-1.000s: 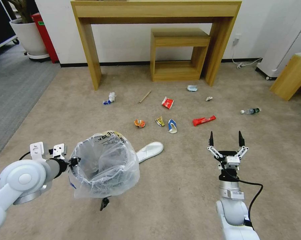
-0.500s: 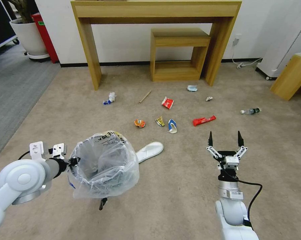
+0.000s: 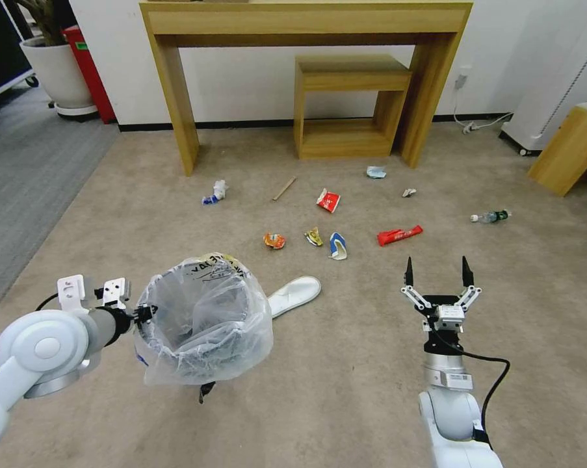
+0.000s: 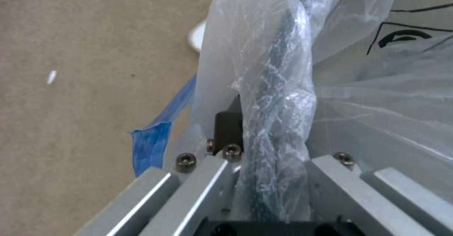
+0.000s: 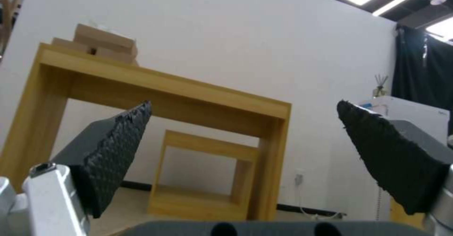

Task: Pick up the trash bin and place the garbage on the floor into it.

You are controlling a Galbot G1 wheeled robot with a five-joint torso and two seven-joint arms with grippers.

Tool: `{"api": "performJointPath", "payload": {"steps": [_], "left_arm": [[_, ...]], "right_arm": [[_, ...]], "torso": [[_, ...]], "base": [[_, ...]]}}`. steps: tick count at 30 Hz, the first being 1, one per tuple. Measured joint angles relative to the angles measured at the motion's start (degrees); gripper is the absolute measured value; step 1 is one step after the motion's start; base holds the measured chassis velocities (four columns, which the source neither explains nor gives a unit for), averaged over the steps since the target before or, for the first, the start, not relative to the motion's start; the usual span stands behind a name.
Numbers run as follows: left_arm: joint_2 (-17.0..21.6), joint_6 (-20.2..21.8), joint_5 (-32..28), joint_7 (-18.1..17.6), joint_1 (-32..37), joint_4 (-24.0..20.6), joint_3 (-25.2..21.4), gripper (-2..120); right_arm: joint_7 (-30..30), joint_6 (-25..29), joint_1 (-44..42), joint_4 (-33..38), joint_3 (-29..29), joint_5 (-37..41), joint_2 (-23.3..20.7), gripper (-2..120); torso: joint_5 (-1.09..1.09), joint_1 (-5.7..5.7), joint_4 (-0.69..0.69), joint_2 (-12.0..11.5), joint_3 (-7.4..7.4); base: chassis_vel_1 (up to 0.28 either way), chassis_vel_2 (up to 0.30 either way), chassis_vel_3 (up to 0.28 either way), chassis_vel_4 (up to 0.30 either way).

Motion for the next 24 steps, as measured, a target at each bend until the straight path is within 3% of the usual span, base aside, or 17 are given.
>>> {"api": "performJointPath", "payload": {"steps": [15,24], "left_arm": [[-0.1,-0.2,0.0,-0.1,0.1,-0.5,-0.1,0],[0.2,-0.2,-0.4,-0.1,0.5,-1.2,-0.9,0]], "right_arm": [[-0.1,0.0,-0.5,0.4,-0.2,-0.4,0.3,100],[-0.1,0.0,-0.9,1.5,0.0,-0.5,0.3,100]], "torso": [[-0.01,0.00,0.03,0.0,-0.01],[0.01,0.00,-0.01,0.0,0.00]], "base": [[0.242,0.229,-0.233,-0.235],[0.028,0.025,-0.035,-0.037]]}}
